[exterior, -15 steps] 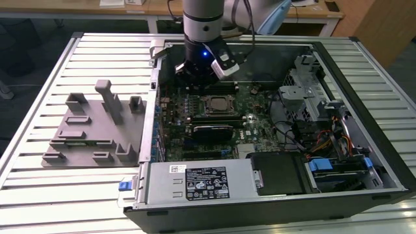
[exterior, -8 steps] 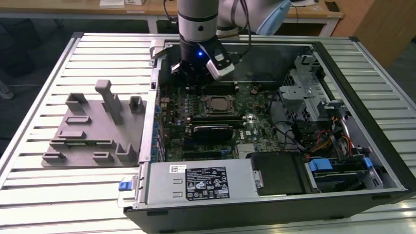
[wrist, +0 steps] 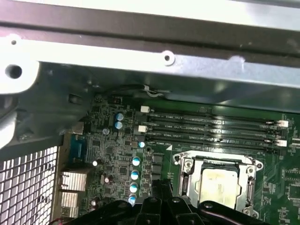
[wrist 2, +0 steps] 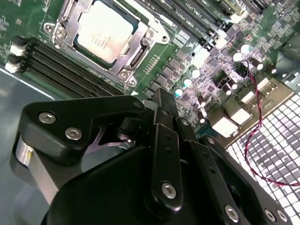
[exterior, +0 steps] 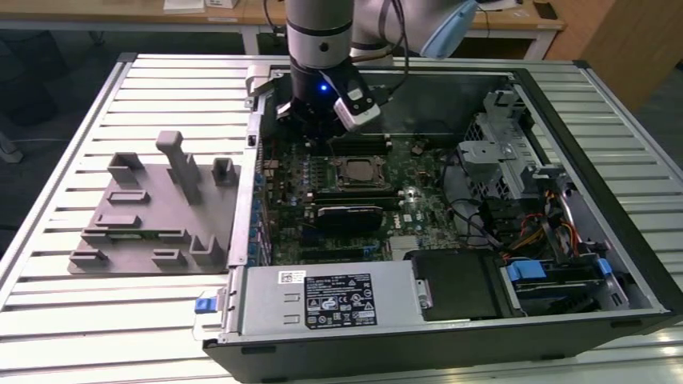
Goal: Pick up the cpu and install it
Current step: 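Install the first cpu locking lever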
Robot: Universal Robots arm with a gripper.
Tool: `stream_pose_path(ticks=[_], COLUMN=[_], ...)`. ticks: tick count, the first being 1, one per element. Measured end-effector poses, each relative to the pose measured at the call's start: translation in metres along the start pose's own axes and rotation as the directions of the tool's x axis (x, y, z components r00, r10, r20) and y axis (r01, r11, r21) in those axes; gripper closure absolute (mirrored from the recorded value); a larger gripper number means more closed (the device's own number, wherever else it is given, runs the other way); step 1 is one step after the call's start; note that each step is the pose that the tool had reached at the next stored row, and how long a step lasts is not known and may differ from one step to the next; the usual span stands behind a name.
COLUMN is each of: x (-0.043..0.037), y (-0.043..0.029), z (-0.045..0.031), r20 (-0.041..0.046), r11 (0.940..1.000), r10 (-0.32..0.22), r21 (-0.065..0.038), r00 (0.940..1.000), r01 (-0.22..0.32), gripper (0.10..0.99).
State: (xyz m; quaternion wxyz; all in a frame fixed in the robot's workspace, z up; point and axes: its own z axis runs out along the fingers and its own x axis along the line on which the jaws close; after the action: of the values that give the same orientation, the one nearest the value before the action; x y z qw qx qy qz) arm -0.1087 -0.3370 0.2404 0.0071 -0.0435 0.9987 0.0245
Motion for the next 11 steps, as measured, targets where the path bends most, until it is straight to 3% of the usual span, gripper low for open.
stream_pose_path(ticks=[5, 8, 10, 11], x=[0.0005, 0.001, 0.0017, 0.0023], y=[0.0003, 0.0005, 0.0006, 0.0006], z=[-0.006, -0.0085, -0.0088, -0.0088], r20=[0.0022, 0.0037, 0.0049, 0.0058], r11=[0.9999, 0.9996, 0.9992, 0.9987], r10=[0.0, 0.0, 0.0, 0.001], r21=[-0.014, -0.028, -0.04, -0.052], r00=[1.0, 1.0, 1.0, 1.0], r01=[0.0, 0.0, 0.0, 0.0], gripper=[0.98, 0.98, 0.98, 0.98])
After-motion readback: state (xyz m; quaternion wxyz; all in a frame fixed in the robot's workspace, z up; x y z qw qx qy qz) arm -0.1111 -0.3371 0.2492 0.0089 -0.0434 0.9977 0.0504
